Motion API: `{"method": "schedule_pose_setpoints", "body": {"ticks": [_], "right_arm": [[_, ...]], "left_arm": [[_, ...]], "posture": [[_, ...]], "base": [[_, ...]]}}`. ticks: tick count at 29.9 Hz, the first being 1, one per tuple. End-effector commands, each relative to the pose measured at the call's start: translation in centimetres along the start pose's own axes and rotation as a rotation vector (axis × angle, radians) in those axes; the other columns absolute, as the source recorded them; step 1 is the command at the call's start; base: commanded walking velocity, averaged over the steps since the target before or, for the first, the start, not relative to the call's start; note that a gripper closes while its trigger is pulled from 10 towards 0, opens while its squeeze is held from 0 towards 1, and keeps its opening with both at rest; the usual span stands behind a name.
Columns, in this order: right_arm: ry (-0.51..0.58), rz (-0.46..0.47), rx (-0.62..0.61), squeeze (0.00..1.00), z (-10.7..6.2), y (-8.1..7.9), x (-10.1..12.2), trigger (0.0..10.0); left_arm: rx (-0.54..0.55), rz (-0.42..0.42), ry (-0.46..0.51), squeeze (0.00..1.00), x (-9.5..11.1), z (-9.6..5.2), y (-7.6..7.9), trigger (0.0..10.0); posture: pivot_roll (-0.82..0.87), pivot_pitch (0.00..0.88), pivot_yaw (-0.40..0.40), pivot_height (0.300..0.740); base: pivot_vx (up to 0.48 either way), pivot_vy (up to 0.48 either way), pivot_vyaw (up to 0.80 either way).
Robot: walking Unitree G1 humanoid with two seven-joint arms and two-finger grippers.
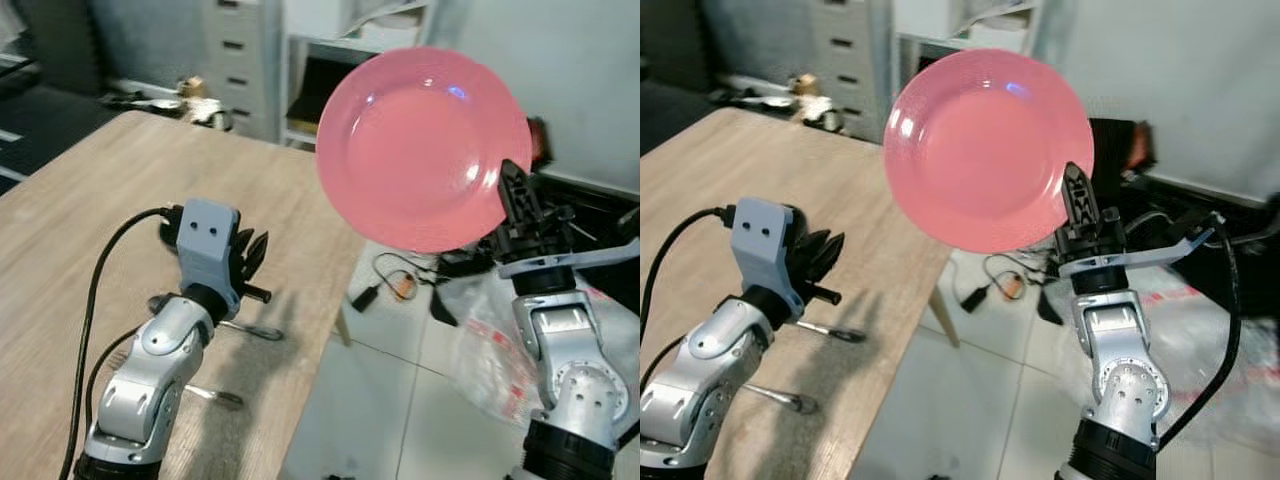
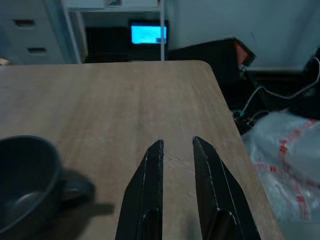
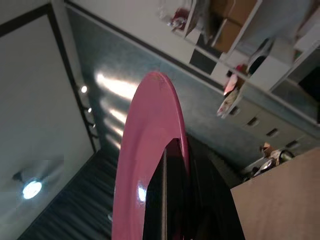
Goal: Setting the table
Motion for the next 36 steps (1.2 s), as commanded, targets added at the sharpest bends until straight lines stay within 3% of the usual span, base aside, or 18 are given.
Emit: {"method": "schedule_pose_setpoints", "body": {"ticks": [1,36], "right_arm": [[0.005,0.001,0.007,0.00,-0.22,0.00,0.16,10.0],[-0.015,-0.011,0.012,0.00,-0.14,-0.72,-0.24,10.0]], "left_arm": [[-0.002,-0.001,-0.013,0.00,-0.44,0.00,0.06,10.0],[-0.008,-0.010,-0.011,0.00,-0.63,0.10,0.43,10.0]], "posture": [[0.02,0.046,0.085,0.740],[0.01,0.064,0.083,0.740]], "base": [[0.000,0.000,-0.80],[0.000,0.000,-0.80]]}}
Point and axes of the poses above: a point about 5 cm out from each wrist's last joint towards the gripper, its own z axis pointing out of the wrist towards the gripper, its own x axis along the axis of the wrist's last joint, y = z × x, the point moved 4 cm from there along z, pointing out of the wrist towards the gripper, and after that the axes turned 5 degrees about -z, right-handed, at the moved point
